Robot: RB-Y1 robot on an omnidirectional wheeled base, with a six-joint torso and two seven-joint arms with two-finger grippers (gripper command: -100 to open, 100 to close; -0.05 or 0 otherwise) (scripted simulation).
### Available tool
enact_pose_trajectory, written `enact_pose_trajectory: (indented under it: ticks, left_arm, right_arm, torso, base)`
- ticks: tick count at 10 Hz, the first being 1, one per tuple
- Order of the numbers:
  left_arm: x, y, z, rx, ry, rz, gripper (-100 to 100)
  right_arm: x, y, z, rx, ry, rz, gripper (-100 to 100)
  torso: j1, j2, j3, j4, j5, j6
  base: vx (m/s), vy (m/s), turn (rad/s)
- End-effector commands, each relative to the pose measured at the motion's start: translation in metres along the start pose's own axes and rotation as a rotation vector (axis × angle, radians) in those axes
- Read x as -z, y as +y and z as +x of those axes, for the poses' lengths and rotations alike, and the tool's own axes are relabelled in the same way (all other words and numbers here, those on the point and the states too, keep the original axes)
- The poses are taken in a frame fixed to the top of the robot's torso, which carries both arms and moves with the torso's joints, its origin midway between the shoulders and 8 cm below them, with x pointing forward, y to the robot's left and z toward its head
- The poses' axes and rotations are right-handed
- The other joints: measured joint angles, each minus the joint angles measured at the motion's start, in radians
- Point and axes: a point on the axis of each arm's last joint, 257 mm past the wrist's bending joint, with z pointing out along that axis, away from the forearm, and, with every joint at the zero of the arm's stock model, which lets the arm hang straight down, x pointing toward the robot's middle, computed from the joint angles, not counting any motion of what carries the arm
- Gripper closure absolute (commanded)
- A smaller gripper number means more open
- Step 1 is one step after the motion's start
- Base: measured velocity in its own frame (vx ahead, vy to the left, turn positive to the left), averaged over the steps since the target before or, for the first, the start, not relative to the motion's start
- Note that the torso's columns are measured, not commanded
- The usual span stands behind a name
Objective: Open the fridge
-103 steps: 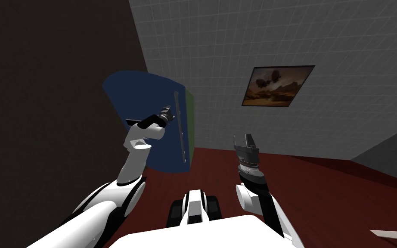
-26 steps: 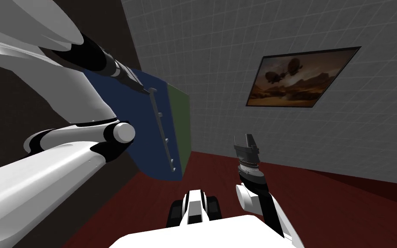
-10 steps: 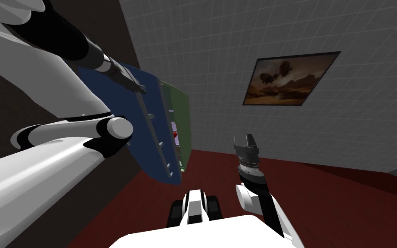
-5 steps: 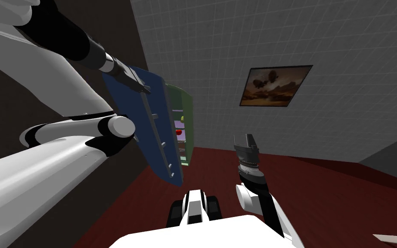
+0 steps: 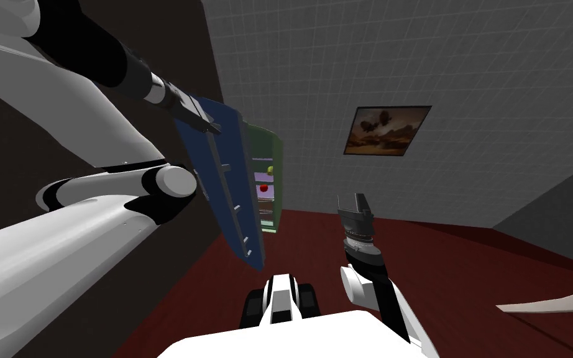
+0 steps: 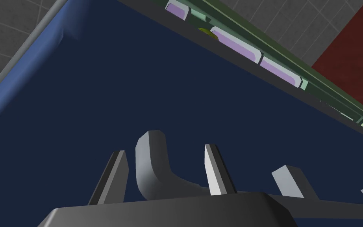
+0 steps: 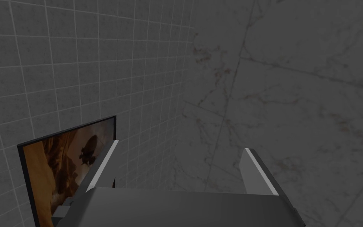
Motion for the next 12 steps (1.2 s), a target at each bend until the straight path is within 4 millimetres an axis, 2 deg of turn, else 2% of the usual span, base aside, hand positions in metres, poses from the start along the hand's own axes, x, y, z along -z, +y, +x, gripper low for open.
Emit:
enact_pose_trajectory:
  ticks: [1,2,5,6,8,12]
  left_arm:
    - [-0.004,0.01,0.015,-0.02,0.055,-0.039,100]
    - [-0.004,0.01,0.015,-0.02,0.055,-0.039,100]
    - [-0.009,0.024,0.038,-0.048,0.14,-0.096,100]
    - [-0.009,0.024,0.038,-0.048,0.14,-0.096,100]
    - [-0.011,0.034,0.053,-0.067,0.197,-0.133,100]
    - [-0.011,0.044,0.068,-0.086,0.254,-0.169,100]
  right_arm:
    - [0.0,0.0,0.0,0.0,0.0,0.0,0]
    - [0.0,0.0,0.0,0.0,0.0,0.0,0]
    - [0.0,0.0,0.0,0.0,0.0,0.0,0]
    - [0.0,0.0,0.0,0.0,0.0,0.0,0]
    - [0.0,0.0,0.0,0.0,0.0,0.0,0]
    - [0.0,0.0,0.0,0.0,0.0,0.0,0]
  torso:
    - [0.003,0.002,0.001,-0.001,0.0,0.002]
    - [0.009,0.006,0.004,0.0,0.003,0.002]
    - [0.02,0.003,0.0,0.001,0.007,-0.004]
    - [0.02,0.005,0.002,0.001,0.008,-0.004]
    - [0.016,-0.001,-0.003,0.0,0.006,-0.003]
    - [0.01,0.001,0.0,-0.003,0.004,0.0]
  base:
    - [-0.18,0.27,-0.077]
    - [-0.129,0.288,-0.073]
    - [-0.174,0.293,-0.053]
    - [-0.177,0.289,-0.022]
    - [-0.184,0.273,-0.032]
    - [-0.148,0.239,-0.034]
